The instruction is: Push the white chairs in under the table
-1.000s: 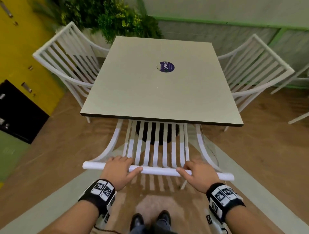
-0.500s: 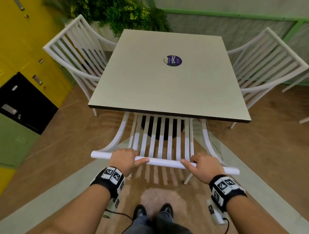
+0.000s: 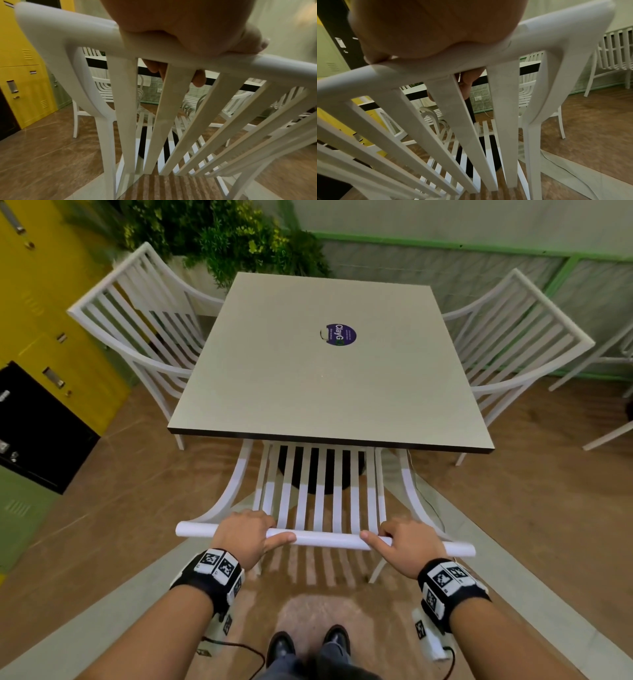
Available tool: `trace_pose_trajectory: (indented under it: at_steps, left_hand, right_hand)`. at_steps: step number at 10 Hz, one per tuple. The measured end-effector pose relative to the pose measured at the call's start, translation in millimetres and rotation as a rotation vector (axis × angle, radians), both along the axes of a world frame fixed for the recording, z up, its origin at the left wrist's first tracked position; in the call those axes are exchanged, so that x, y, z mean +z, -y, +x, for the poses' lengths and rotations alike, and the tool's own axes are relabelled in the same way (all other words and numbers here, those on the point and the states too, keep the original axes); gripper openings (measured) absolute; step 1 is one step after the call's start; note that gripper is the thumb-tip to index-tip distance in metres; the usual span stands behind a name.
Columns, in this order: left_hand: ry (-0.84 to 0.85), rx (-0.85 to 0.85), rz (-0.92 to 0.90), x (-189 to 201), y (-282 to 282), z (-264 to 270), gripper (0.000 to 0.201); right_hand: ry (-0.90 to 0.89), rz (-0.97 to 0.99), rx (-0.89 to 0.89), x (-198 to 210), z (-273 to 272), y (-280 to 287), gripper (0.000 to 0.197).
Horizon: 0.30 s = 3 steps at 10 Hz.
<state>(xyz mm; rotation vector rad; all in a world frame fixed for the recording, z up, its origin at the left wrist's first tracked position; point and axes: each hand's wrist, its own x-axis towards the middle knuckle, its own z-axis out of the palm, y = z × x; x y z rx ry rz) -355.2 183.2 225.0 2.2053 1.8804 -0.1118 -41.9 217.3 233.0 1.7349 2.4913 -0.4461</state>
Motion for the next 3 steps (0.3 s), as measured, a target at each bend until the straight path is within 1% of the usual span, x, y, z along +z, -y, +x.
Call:
trace_pose_trajectory:
  at_steps: [1, 2, 3]
  left_hand:
    - [0.084, 0.036, 0.034, 3, 9, 4, 0.075]
    - [0.246, 0.093, 0.231, 3, 36, 0, 0.042]
    - [0.332, 0.149, 0.414, -4, 86, -7, 0.023]
  right_hand:
    - [-0.098, 0.073, 0.003, -2, 4, 10, 0.056]
    - [-0.269, 0.333, 0.016, 3, 14, 30, 0.025]
    - [-0.326, 0.403, 0.051, 0, 24, 65, 0.021]
